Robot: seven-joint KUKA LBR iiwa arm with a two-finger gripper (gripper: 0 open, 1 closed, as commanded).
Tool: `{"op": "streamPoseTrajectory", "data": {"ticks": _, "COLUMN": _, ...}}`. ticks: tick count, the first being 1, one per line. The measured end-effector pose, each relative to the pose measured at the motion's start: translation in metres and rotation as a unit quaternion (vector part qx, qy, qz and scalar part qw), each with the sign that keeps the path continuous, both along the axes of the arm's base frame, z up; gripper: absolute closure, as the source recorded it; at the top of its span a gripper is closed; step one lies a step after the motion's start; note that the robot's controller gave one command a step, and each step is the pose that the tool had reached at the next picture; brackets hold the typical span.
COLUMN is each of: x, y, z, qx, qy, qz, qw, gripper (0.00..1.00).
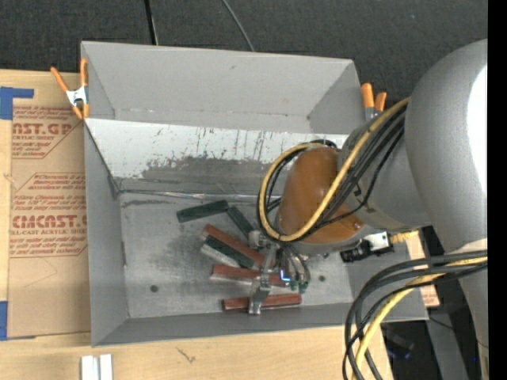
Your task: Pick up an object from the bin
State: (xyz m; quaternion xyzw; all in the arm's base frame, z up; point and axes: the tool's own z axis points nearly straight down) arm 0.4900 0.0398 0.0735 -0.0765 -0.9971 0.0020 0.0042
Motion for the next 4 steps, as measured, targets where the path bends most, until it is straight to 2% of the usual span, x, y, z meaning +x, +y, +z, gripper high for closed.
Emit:
{"op": "streamPoseTrajectory", "data": {"ticks": 1, "x": -0.003, "y": 0.004, "z": 0.002, "qx": 0.001, "qy": -0.0156, "qz": -0.034, "qw": 0.9993, "gripper": 1.0}}
{"op": "streamPoseTrajectory", "data": {"ticks": 2, "x": -0.003, "y": 0.004, "z": 0.002, "qx": 0.001, "qy": -0.0156, "qz": -0.034, "qw": 0.9993, "gripper": 1.0}}
{"op": "streamPoseTrajectory", "data": {"ticks": 3, "x": -0.006, "y": 0.004, "z": 0.008, "qx": 0.001, "qy": -0.0078, "qz": -0.034, "qw": 0.9994, "gripper": 1.0}}
{"op": "streamPoseTrajectory", "data": {"ticks": 4, "x": -0.007, "y": 0.004, "z": 0.033, "qx": 0.002, "qy": -0.0036, "qz": -0.033, "qw": 0.9994, "gripper": 1.0}}
